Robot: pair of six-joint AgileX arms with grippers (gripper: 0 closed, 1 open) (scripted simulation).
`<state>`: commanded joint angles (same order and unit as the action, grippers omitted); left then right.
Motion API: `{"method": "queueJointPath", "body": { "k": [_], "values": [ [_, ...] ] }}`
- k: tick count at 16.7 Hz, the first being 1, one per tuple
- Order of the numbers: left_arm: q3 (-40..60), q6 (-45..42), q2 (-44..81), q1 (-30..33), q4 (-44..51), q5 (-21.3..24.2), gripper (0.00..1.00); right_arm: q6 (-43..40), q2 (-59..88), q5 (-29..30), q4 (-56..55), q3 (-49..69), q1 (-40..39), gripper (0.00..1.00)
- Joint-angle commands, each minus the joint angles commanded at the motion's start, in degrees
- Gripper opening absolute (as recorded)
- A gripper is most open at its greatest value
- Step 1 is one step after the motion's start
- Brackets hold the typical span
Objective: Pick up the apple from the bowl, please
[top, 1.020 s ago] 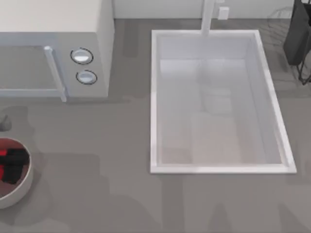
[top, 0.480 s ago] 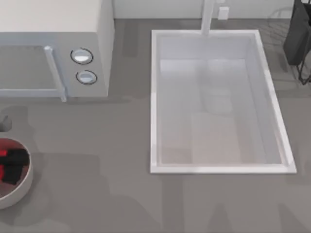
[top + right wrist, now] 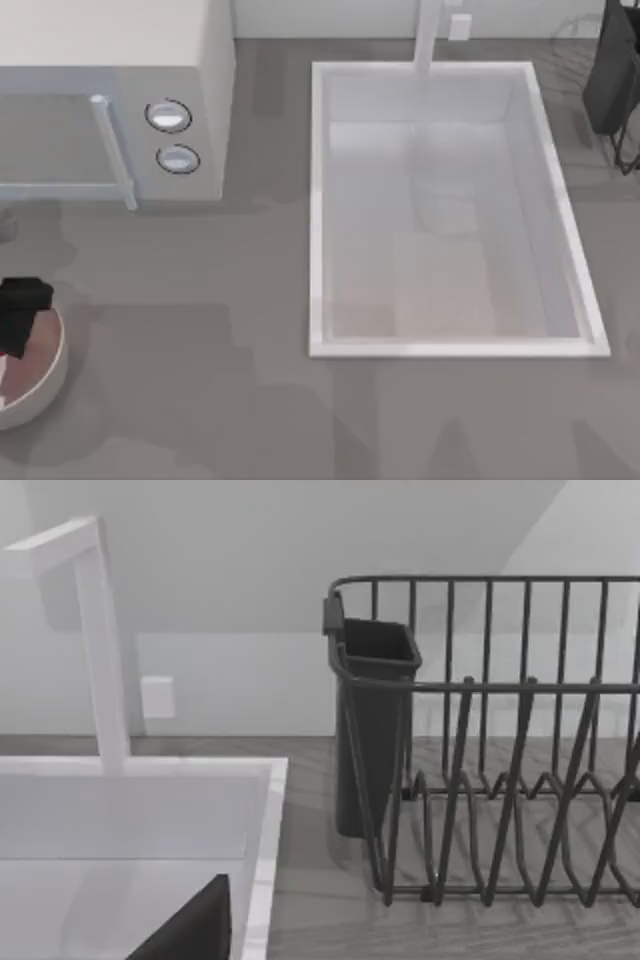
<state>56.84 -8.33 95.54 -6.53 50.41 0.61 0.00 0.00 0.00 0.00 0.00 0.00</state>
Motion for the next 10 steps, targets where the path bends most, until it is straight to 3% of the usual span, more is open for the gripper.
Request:
{"method": "queueJointPath", "body": {
  "k": [10],
  "values": [
    [40.16,0.64,-3.11,0.59,43.76,-0.02,0.0,0.0,0.0,0.0,0.0,0.0,0.0,1.0]
  ]
}}
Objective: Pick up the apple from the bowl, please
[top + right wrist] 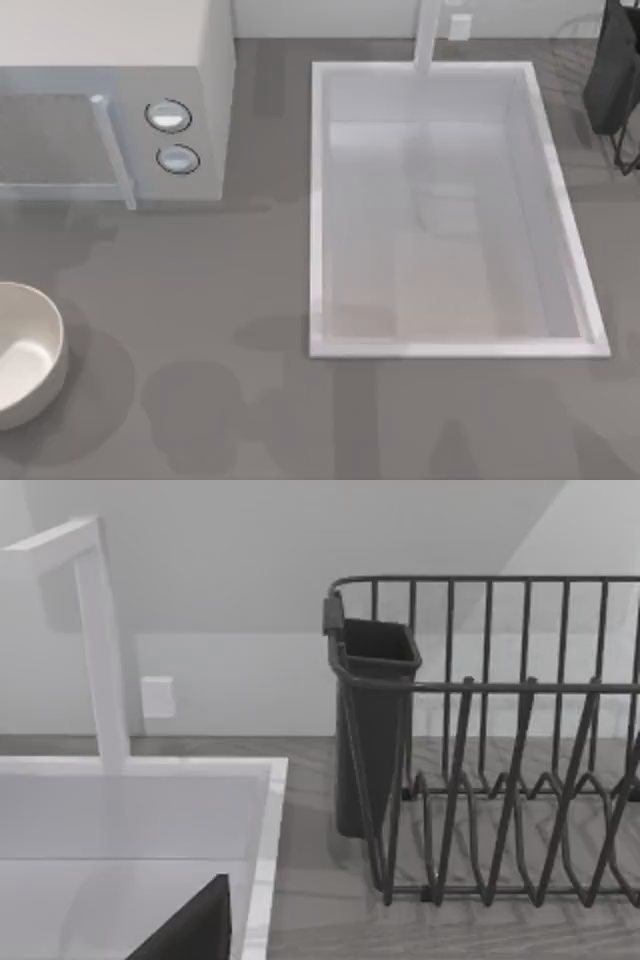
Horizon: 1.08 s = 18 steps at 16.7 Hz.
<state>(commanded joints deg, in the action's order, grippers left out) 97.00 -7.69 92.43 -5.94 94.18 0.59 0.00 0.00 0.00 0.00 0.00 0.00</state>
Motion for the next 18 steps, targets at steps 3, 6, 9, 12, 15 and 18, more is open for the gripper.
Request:
{"method": "queueJointPath", "body": {
  "k": [3,6,9,12,15,18],
  "values": [
    [5.04,0.17,-1.3,0.15,5.16,-0.01,0.0,0.0,0.0,0.0,0.0,0.0,0.0,1.0],
    [5.6,0.2,-1.48,0.17,5.74,-0.01,0.0,0.0,0.0,0.0,0.0,0.0,0.0,1.0],
    [5.54,0.13,-1.22,0.02,5.56,0.0,0.0,0.0,0.0,0.0,0.0,0.0,0.0,1.0],
    [8.67,1.65,1.79,3.14,4.04,0.75,0.0,0.0,0.0,0.0,0.0,0.0,0.0,1.0],
    [14.55,6.57,8.76,9.96,1.69,1.86,0.0,0.0,0.0,0.0,0.0,0.0,0.0,1.0],
    [21.53,13.88,18.25,18.62,-0.19,2.33,0.0,0.0,0.0,0.0,0.0,0.0,0.0,1.0]
  ]
}}
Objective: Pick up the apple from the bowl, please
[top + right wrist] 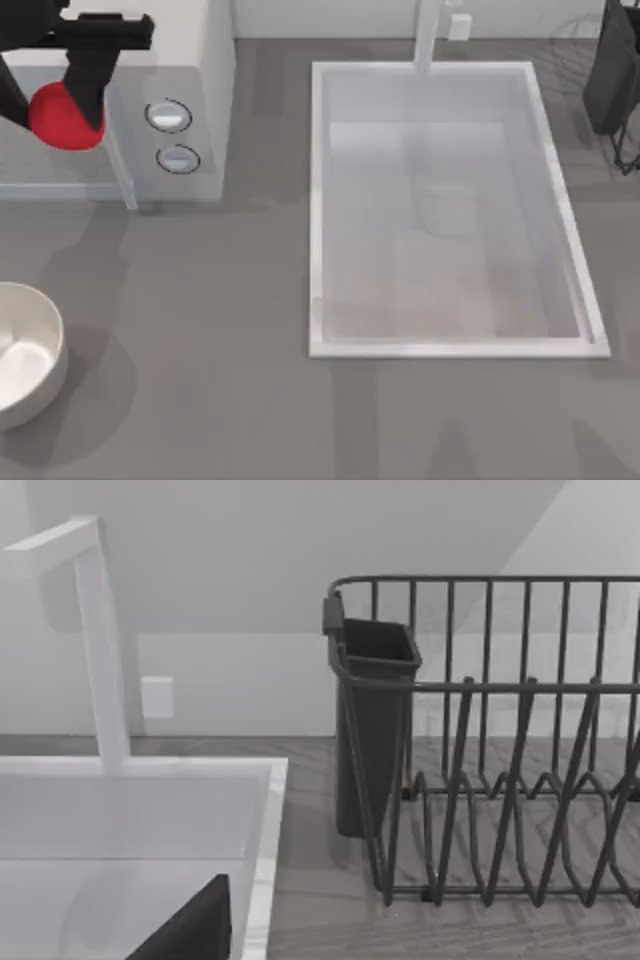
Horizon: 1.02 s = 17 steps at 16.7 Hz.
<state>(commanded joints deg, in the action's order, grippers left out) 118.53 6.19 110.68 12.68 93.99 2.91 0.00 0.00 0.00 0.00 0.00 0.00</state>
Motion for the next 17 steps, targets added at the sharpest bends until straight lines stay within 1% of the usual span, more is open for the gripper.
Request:
{"method": "queueJointPath", "body": {
  "k": [3,6,8,12,15,17],
  "values": [
    [6.16,7.83,9.46,7.17,-1.66,-0.55,0.0,0.0,0.0,0.0,0.0,0.0,0.0,1.0],
    [10.69,13.69,16.38,10.89,-2.62,-1.82,0.0,0.0,0.0,0.0,0.0,0.0,0.0,1.0],
    [12.21,15.9,18.77,11.44,-2.83,-2.57,0.0,0.0,0.0,0.0,0.0,0.0,0.0,1.0],
    [12.39,16.23,19.1,11.46,-2.86,-2.7,0.0,0.0,0.0,0.0,0.0,0.0,0.0,1.0],
    [11.59,16.07,19.04,11.34,-3.28,-2.55,0.0,0.0,0.0,0.0,0.0,0.0,0.0,1.0],
    [9.46,16.09,18.92,11.68,-5.2,-2.46,0.0,0.0,0.0,0.0,0.0,0.0,0.0,1.0]
  ]
}}
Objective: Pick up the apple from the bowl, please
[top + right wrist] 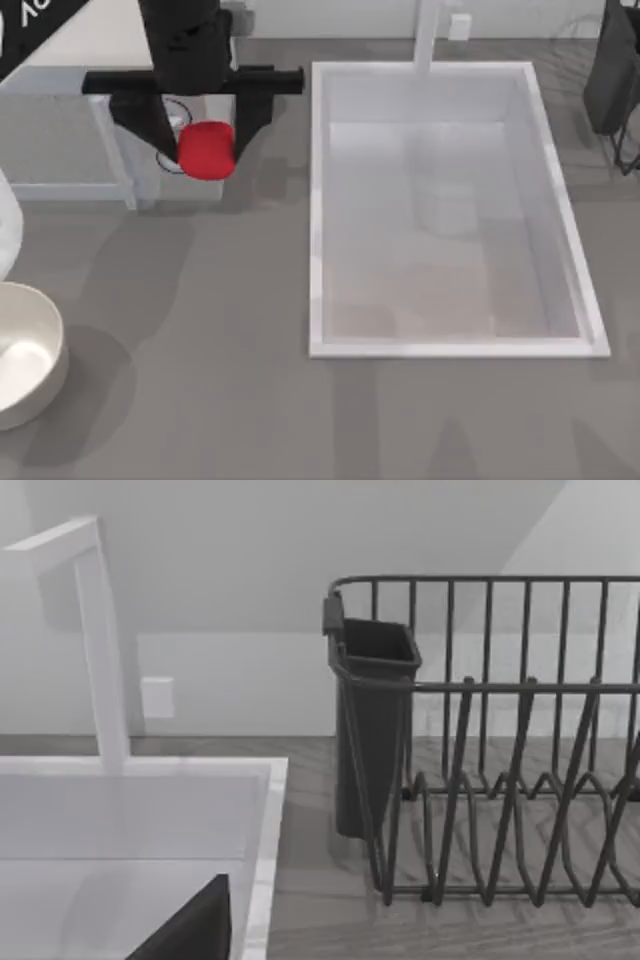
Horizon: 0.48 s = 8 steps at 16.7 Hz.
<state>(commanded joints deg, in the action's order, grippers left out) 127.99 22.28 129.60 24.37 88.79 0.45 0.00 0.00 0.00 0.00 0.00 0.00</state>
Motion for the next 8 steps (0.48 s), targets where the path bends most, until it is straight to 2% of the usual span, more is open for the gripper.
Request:
{"method": "queueJointPath", "body": {
  "k": [8],
  "values": [
    [-15.53,0.0,-1.47,0.48,-15.37,0.06,0.0,0.0,0.0,0.0,0.0,0.0,0.0,1.0]
  ]
}}
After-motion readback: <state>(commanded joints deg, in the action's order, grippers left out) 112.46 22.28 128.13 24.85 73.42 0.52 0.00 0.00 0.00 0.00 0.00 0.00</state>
